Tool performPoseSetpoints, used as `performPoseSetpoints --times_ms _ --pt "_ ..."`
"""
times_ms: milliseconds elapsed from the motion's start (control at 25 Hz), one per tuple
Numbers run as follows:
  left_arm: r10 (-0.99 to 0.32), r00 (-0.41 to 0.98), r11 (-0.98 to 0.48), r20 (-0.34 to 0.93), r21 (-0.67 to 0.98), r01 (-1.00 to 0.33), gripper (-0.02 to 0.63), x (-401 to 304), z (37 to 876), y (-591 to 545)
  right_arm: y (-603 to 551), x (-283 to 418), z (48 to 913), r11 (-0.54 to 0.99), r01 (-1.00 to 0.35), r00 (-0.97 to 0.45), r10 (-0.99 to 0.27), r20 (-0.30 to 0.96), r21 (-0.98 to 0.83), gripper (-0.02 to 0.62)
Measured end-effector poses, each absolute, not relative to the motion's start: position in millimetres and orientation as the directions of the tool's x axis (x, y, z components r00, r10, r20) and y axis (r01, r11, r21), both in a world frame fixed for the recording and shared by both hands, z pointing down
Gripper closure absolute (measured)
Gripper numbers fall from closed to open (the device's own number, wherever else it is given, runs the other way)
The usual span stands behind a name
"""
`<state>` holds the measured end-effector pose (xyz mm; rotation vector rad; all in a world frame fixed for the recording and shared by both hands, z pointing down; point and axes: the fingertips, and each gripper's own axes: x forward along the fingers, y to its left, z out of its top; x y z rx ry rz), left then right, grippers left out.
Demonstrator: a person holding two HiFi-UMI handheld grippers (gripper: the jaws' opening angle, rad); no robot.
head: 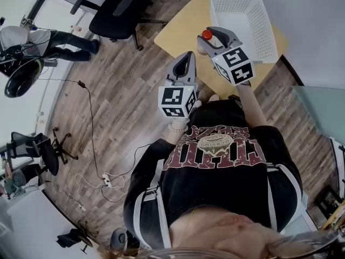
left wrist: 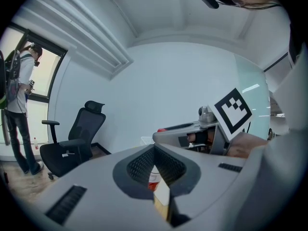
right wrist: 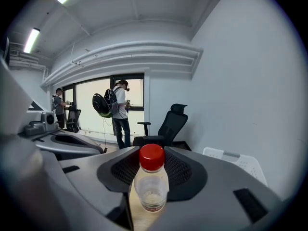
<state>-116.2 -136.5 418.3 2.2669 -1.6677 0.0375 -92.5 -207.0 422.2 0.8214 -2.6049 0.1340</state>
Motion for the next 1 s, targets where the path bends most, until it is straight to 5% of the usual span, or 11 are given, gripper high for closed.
performPoseSetpoints --times_ms 1000 --pt "-0.935 0.272 -0.217 0.229 0.239 -0.947 0.559 -145 423 -127 -210 -108 521 0.804 -0.594 -0.683 -0.497 0.535 -0.011 0.430"
